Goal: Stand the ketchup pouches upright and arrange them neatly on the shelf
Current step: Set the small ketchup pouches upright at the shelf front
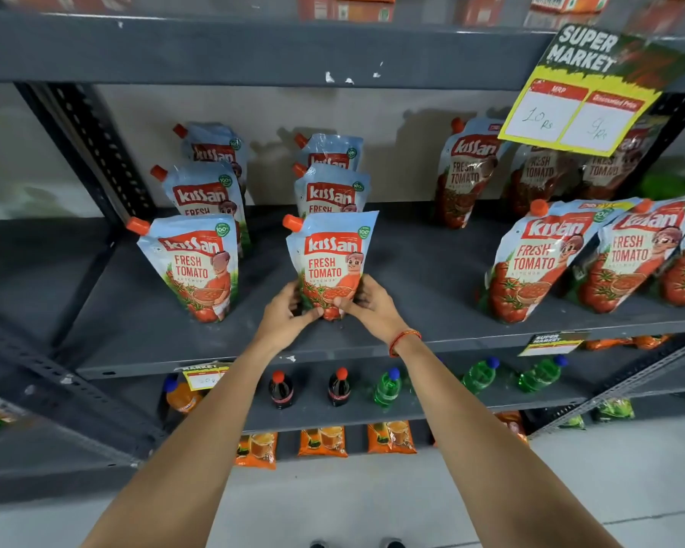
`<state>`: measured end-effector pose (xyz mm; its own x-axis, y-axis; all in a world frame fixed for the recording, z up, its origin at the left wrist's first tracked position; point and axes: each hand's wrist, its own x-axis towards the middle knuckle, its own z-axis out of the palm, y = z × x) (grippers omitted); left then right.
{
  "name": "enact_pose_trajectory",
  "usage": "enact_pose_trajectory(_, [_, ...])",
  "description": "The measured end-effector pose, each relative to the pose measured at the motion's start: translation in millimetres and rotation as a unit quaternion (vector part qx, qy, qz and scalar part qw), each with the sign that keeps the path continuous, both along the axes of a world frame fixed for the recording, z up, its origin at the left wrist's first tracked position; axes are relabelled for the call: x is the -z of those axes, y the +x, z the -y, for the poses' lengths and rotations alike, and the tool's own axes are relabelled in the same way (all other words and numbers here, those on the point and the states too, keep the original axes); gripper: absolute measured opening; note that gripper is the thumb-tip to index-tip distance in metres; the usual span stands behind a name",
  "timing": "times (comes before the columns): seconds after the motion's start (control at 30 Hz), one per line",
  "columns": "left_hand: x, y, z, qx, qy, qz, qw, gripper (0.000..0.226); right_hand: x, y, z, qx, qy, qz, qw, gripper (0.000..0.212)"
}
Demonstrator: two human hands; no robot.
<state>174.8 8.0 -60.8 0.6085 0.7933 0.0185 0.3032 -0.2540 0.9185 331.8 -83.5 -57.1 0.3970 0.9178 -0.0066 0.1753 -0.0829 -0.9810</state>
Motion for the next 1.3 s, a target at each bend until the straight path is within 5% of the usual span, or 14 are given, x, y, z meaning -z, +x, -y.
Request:
enact_pose_trajectory(0.53, [-8.5,-22.4,-8.4,-0.027,-0.005,-0.002,1.000,0.062,-0.1,-18.3,-10.0,0.009,-0.025,0.012,1.000,0.054])
enact_pose_trajectory(0.63, [-13.3,-34.6,-1.7,-0.049,-0.015,0.019,0.999,0.051,3.7,-27.9,8.4,0.154,0.002,-0.011,0.988,0.054])
enact_pose_trajectory(0.73, [-18.7,-50.4,9.9,-0.086,0.007,0.042,0.995,0.035,8.9,-40.5,32.9,0.273,0.045,-0.025,0.960,0.026])
enact_pose_trajectory(0.9, [-22.3,-98.8,3.4,-0.283,0.063,0.104,0.951,0.015,1.7,-86.4,6.2,0.146,0.060,0.031,0.987,0.012])
enact_pose_trajectory(1.03, [-17.3,-125.0,-21.3,-0.402,0.040,0.173,0.898,0.027,-5.8,-116.1,-44.5,0.021,0.020,0.067,0.997,0.041])
enact_pose_trajectory(1.17, [-11.4,-133.5,-53.2,-0.310,-0.079,0.171,0.932,0.050,-6.3,-129.6,-84.2,-0.052,-0.034,0.082,0.995,0.082])
enact_pose_trajectory(1.3, [-6.8,-136.3,-74.2,-0.154,-0.133,0.141,0.969,0.033,-1.9,-139.2,-102.4,-0.080,-0.023,0.074,0.994,0.070])
